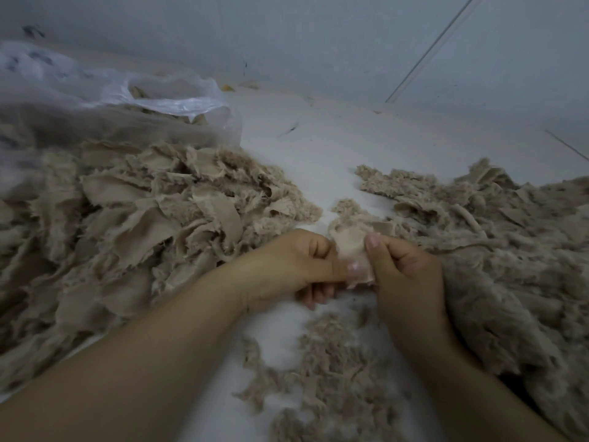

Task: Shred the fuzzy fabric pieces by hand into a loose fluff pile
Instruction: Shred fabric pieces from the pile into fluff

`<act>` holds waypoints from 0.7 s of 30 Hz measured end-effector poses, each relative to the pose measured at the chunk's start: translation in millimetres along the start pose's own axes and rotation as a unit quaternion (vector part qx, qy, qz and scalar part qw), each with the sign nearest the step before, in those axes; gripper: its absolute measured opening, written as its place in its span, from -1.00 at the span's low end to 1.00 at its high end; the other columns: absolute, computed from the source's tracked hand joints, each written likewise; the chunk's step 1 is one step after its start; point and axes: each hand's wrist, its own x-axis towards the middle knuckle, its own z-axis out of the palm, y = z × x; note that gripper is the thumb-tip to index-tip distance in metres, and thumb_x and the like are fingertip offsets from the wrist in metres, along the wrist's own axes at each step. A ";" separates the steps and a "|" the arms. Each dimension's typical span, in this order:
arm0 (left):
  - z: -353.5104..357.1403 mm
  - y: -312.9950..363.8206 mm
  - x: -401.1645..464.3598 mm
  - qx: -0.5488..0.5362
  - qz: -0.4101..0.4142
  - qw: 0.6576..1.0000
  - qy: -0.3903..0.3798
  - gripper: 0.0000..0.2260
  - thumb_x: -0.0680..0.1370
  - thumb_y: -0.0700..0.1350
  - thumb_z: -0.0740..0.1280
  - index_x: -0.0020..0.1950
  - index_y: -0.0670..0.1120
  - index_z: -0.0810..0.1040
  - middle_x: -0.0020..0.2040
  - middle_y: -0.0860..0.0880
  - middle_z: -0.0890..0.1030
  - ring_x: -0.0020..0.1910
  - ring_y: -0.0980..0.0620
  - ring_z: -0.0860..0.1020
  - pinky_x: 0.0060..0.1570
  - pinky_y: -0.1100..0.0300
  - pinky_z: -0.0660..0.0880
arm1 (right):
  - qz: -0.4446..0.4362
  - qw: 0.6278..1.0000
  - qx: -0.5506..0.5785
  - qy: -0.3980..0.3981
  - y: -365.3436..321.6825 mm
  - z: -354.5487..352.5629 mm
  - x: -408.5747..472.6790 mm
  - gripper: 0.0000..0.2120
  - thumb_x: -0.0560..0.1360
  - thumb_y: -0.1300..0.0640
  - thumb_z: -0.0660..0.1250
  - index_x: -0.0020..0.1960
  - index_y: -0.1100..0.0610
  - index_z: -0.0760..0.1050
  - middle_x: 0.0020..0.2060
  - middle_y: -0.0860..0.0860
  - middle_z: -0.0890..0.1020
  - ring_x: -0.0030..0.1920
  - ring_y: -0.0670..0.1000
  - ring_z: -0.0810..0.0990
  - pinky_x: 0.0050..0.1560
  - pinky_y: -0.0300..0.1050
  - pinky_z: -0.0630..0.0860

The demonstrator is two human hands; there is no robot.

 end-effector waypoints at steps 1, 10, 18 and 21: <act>3.8 -1.5 2.1 0.016 -0.002 1.000 0.019 -0.70 0.36 0.12 0.47 -0.33 -0.10 0.58 -0.42 -0.07 0.58 -0.49 0.09 0.49 -0.47 0.26 0.44 | 0.000 1.000 0.006 -0.006 -0.3 0.5 -0.6 -0.70 0.63 0.17 0.26 -0.21 0.24 0.62 -0.36 0.23 0.64 -0.31 0.27 0.61 -0.30 0.15 0.57; -5.2 -3.5 -2.6 0.022 0.016 0.998 -0.059 -0.89 0.42 -0.17 0.50 -0.27 -0.14 0.62 -0.46 -0.04 0.56 -0.52 0.13 0.46 -0.47 0.33 0.39 | 0.033 0.997 0.058 0.048 0.4 1.3 1.4 -0.65 0.63 0.14 0.26 -0.31 0.14 0.59 -0.46 0.07 0.58 -0.43 0.01 0.50 -0.43 -0.15 0.44; 9.3 -13.9 11.8 -0.154 0.043 0.971 0.180 -0.59 0.61 -0.01 0.28 -0.44 -0.09 0.49 -0.60 -0.09 0.33 -0.64 0.00 0.25 -0.55 0.26 0.13 | -0.008 0.999 0.015 -0.048 -1.4 1.8 -1.0 -0.76 0.61 0.15 0.31 -0.16 0.02 0.70 -0.37 0.13 0.67 -0.31 0.23 0.64 -0.33 0.22 0.60; 8.7 -13.7 12.2 -0.214 0.061 0.950 0.218 -0.55 0.61 0.02 0.26 -0.46 -0.11 0.47 -0.62 -0.10 0.30 -0.64 0.00 0.23 -0.55 0.25 0.14 | 0.027 0.999 0.036 -0.006 -1.3 2.0 -0.2 -0.73 0.61 0.12 0.30 -0.19 0.02 0.70 -0.40 0.07 0.66 -0.38 0.03 0.61 -0.36 0.01 0.60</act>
